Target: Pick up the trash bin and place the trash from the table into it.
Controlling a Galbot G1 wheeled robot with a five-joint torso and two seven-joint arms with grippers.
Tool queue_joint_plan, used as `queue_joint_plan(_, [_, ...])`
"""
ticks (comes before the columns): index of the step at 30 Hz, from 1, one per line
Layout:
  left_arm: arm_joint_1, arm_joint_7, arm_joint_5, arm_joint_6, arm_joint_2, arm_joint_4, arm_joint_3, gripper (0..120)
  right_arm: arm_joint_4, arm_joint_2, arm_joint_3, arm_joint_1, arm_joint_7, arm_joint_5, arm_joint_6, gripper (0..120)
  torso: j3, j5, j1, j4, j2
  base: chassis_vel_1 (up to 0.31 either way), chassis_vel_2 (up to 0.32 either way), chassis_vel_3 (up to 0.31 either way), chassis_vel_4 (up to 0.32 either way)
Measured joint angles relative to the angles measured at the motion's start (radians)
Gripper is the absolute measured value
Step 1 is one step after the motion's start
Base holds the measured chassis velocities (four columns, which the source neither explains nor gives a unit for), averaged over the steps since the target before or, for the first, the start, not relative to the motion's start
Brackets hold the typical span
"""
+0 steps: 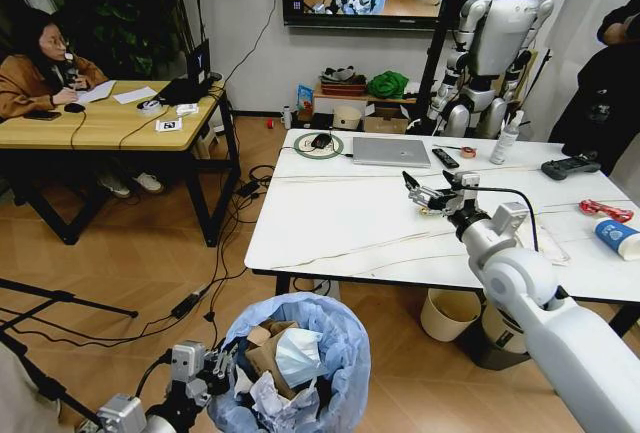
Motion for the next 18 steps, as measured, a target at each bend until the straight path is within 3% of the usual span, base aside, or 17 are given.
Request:
queue_joint_plan(9, [-0.003, 0.0, 0.0, 0.0, -0.003, 0.0, 0.0, 0, -0.129, 0.071, -0.072, 0.096, 0.109, -0.021, -0.073, 100, 0.0, 0.0, 0.0, 0.0002, 0.0, 0.0, 0.0, 0.0, 0.0])
queue_joint_plan(11, [-0.001, 0.0, 0.0, 0.0, -0.005, 0.0, -0.004, 0, -0.201, 0.12, -0.096, 0.138, 0.158, -0.021, -0.118, 100, 0.0, 0.0, 0.0, -0.0001, 0.0, 0.0, 0.0, 0.0, 0.0])
queue_joint_plan(18, [0.001, 0.0, 0.0, 0.0, -0.009, -0.001, -0.005, 0, -0.316, 0.191, -0.126, 0.19, 0.174, -0.08, -0.129, 100, 0.0, 0.0, 0.0, 0.0002, 0.0, 0.0, 0.0, 0.0, 0.0])
